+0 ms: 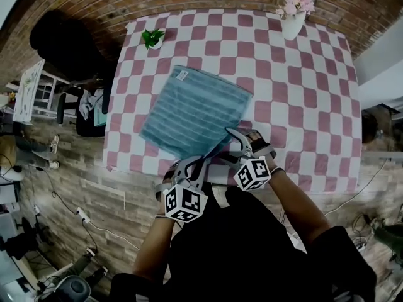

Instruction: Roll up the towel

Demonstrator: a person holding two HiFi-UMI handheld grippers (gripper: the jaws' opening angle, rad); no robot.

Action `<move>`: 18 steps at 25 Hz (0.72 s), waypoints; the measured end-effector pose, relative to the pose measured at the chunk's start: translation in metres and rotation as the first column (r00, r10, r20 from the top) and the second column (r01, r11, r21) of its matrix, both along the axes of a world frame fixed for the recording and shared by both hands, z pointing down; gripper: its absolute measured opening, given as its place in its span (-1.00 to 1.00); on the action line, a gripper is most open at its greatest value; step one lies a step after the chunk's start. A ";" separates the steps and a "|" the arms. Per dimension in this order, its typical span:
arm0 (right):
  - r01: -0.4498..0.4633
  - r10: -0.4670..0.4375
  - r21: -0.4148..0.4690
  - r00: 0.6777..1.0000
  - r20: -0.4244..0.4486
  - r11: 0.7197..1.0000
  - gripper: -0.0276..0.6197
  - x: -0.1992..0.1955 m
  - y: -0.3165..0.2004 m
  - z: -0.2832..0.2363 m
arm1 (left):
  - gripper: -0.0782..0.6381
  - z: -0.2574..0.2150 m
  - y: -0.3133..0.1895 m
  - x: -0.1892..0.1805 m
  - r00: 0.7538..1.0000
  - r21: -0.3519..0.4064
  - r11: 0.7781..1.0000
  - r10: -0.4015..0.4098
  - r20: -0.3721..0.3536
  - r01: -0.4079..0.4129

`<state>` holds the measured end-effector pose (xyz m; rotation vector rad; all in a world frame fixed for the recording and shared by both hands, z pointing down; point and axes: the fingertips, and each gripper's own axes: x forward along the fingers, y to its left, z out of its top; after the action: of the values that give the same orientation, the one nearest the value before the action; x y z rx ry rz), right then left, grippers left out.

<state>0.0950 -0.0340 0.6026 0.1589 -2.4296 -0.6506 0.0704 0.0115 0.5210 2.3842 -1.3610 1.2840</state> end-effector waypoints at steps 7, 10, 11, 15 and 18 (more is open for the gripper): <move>-0.020 0.025 0.055 0.996 -0.085 0.998 0.26 -0.003 -0.047 0.014 | -0.76 -0.011 0.002 -0.003 1.000 0.014 1.000 -0.004 -0.014 0.004; -0.058 0.062 0.048 0.993 -0.099 0.997 0.16 0.007 -0.073 0.016 | -0.76 -0.016 0.001 -0.007 1.000 0.027 1.000 -0.003 -0.023 0.004; -0.073 0.078 0.048 0.991 -0.105 0.996 0.08 0.010 -0.082 0.017 | -0.76 -0.019 0.000 -0.007 1.000 0.031 1.000 -0.001 -0.027 0.002; -0.140 0.146 0.055 0.981 -0.131 0.989 -0.04 0.023 -0.115 0.020 | -0.76 -0.028 -0.001 -0.009 0.999 0.044 0.999 0.012 -0.042 -0.011; -0.157 0.167 0.079 0.975 -0.148 0.984 -0.10 0.026 -0.136 0.020 | -0.76 -0.034 -0.003 -0.011 0.998 0.053 0.999 0.014 -0.058 -0.011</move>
<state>0.1208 -0.1699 0.6231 0.3193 -2.2210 -0.6463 0.0589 0.0085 0.4871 2.4484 -1.3820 1.1856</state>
